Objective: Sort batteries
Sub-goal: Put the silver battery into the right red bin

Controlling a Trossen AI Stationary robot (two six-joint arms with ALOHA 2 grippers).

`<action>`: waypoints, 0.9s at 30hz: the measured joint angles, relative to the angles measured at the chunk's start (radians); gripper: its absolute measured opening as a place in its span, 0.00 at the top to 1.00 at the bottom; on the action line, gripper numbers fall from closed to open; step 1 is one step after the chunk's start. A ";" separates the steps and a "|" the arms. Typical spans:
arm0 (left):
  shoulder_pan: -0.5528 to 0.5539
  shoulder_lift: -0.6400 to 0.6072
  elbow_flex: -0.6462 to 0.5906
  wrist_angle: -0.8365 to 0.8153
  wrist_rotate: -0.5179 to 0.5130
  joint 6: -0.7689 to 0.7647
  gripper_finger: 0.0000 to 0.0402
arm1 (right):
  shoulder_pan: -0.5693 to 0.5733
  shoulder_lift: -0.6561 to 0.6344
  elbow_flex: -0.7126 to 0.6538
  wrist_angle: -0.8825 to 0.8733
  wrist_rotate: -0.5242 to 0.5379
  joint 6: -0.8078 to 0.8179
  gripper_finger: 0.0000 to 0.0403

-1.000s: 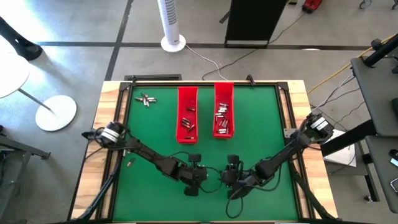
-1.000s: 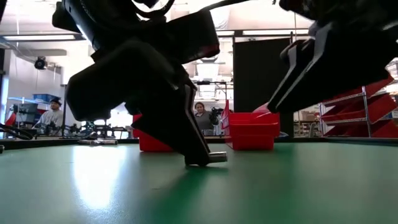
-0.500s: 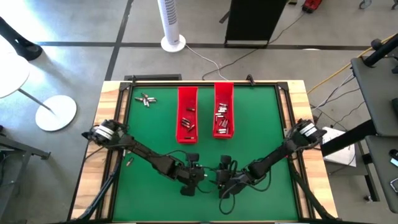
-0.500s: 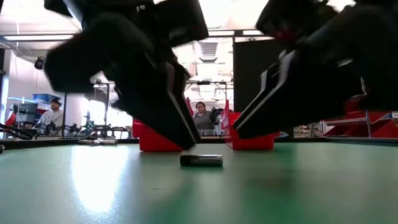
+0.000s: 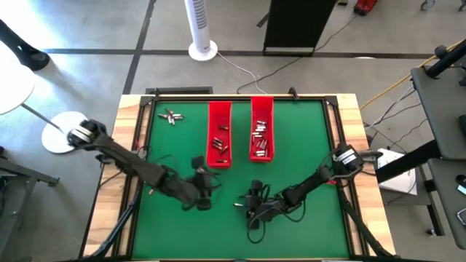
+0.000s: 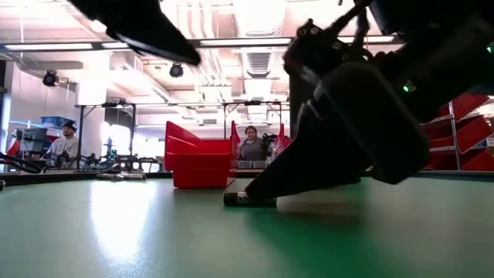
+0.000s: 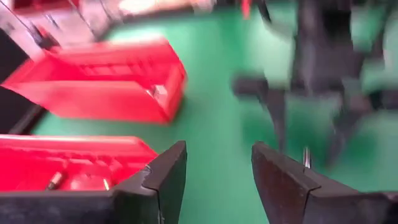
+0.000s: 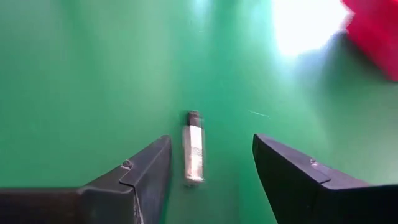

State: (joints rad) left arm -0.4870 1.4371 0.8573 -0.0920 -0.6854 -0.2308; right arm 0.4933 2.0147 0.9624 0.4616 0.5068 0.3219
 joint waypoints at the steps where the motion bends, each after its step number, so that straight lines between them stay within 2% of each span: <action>1: -0.001 -0.039 -0.052 0.086 -0.016 0.013 0.60 | 0.001 0.005 0.008 0.003 -0.015 -0.011 0.47; 5: 0.002 -0.169 -0.230 0.455 -0.043 0.127 0.60 | 0.000 0.047 0.046 0.005 -0.018 -0.025 0.49; 10: 0.002 -0.266 -0.370 0.911 -0.014 0.250 0.60 | -0.003 0.084 0.084 0.003 -0.016 -0.023 0.52; 13: -0.001 -0.303 -0.417 1.043 0.018 0.298 0.60 | -0.002 0.093 0.091 0.001 -0.006 -0.006 0.55; 19: -0.004 -0.327 -0.462 1.047 0.043 0.314 0.60 | -0.002 0.091 0.061 0.023 -0.010 0.047 0.62; 27: -0.003 -0.279 -0.450 1.054 0.041 0.323 0.60 | -0.002 0.128 0.042 0.087 0.001 0.034 0.69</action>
State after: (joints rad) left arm -0.4900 1.1581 0.4076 0.9618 -0.6443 0.0923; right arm 0.4911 2.1423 1.0042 0.5488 0.5075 0.3561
